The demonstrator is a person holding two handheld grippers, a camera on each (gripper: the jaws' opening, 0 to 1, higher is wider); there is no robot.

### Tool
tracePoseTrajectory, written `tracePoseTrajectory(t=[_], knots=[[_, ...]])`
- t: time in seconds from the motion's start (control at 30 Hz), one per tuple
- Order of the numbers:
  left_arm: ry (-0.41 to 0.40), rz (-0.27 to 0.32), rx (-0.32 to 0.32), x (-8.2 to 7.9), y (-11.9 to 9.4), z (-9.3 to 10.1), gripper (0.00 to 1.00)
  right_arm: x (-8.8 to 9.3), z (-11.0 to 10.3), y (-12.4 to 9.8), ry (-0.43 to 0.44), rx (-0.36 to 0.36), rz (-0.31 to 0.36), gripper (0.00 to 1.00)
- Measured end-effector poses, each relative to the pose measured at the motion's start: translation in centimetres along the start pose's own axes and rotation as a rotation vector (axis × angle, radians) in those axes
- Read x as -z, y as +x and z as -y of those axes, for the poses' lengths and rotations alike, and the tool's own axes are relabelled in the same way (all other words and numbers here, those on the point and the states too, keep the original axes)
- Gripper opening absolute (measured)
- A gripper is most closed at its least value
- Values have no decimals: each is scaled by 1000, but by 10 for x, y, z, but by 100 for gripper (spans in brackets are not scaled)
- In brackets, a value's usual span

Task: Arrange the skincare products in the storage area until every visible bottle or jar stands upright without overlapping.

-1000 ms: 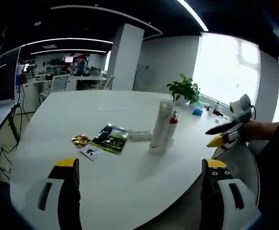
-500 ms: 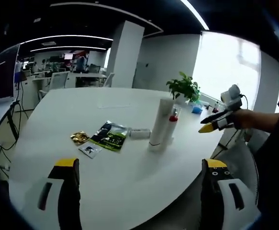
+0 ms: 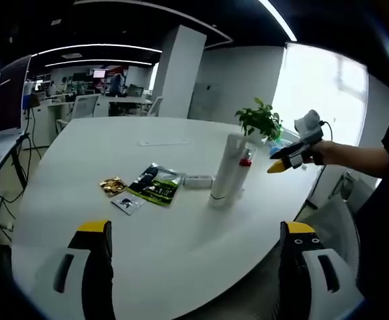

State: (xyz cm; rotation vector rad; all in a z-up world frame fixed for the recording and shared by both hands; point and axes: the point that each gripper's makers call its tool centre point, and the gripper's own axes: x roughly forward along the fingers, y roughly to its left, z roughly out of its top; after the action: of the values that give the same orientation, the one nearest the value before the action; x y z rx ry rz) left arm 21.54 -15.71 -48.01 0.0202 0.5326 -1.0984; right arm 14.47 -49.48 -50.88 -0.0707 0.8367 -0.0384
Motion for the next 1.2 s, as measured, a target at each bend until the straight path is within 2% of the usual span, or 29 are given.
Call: tracePoseTrajectory(t=[0.23, 0.4, 0.5, 0.6, 0.83, 0.9, 0.97, 1.2], knots=[[-10, -46, -6, 7, 3, 0, 96, -6, 5, 16, -81, -52, -31, 69], [-28, -61, -11, 9, 5, -1, 96, -18, 11, 31, -122, -89, -39, 68], [-41, -72, -17, 12, 6, -4, 96, -26, 14, 40, -141, -116, -32, 67], [-50, -72, -28, 12, 5, -7, 95, -36, 16, 47, -183, -129, 5, 61], [-72, -83, -38, 16, 6, -12, 95, -46, 10, 73, -297, -212, -21, 59], [-71, -90, -39, 16, 6, -12, 95, -47, 5, 78, -349, -249, -4, 60], [-73, -97, -38, 18, 6, -12, 94, -44, 4, 86, -358, -272, -22, 58], [-80, -108, -44, 19, 7, -14, 94, -46, -8, 103, -395, -351, -19, 51]])
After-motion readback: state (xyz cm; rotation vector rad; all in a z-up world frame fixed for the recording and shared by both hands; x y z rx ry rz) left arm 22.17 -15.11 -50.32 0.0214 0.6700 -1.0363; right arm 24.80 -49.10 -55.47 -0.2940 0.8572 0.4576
